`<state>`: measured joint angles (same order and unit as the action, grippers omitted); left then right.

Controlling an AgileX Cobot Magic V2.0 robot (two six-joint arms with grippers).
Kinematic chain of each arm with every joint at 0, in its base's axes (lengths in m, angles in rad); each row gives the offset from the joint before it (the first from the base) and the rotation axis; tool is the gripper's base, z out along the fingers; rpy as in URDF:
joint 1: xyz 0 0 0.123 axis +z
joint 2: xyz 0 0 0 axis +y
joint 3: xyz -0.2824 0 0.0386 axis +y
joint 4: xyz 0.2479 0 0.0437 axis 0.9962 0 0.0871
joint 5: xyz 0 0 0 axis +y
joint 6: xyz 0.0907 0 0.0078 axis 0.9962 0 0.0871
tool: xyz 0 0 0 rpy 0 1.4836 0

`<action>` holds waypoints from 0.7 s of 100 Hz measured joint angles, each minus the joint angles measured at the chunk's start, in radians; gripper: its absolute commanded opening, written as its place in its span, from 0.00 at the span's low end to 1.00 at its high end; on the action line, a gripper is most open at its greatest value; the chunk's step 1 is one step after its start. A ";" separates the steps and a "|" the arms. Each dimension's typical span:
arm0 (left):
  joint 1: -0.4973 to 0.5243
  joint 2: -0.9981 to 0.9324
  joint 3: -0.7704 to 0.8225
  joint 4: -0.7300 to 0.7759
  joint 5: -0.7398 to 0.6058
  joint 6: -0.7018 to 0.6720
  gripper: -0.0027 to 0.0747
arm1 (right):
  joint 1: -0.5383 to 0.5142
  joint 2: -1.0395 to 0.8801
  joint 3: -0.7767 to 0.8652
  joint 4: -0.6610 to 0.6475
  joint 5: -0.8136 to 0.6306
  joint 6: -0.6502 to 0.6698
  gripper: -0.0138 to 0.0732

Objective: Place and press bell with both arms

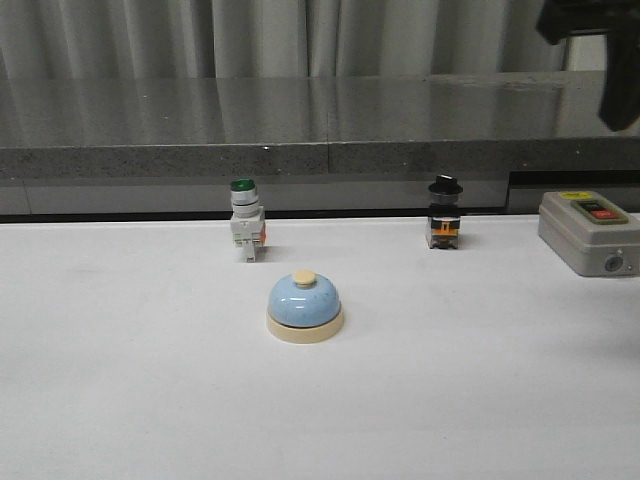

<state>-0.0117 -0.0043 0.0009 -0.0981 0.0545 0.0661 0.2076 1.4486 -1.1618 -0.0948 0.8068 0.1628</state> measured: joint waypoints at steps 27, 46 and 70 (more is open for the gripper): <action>0.000 0.000 0.000 0.000 0.000 0.000 0.01 | -0.157 -0.209 0.176 0.000 -0.037 0.028 0.08; 0.000 0.000 0.000 0.000 0.000 0.000 0.01 | -0.192 -0.346 0.281 0.000 -0.066 0.030 0.08; 0.000 0.000 0.000 0.000 0.000 0.000 0.01 | -0.193 -0.523 0.407 0.000 -0.142 0.030 0.08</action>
<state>-0.0117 -0.0043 0.0009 -0.0981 0.0545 0.0661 0.0149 0.9253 -0.7553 -0.0948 0.6650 0.1927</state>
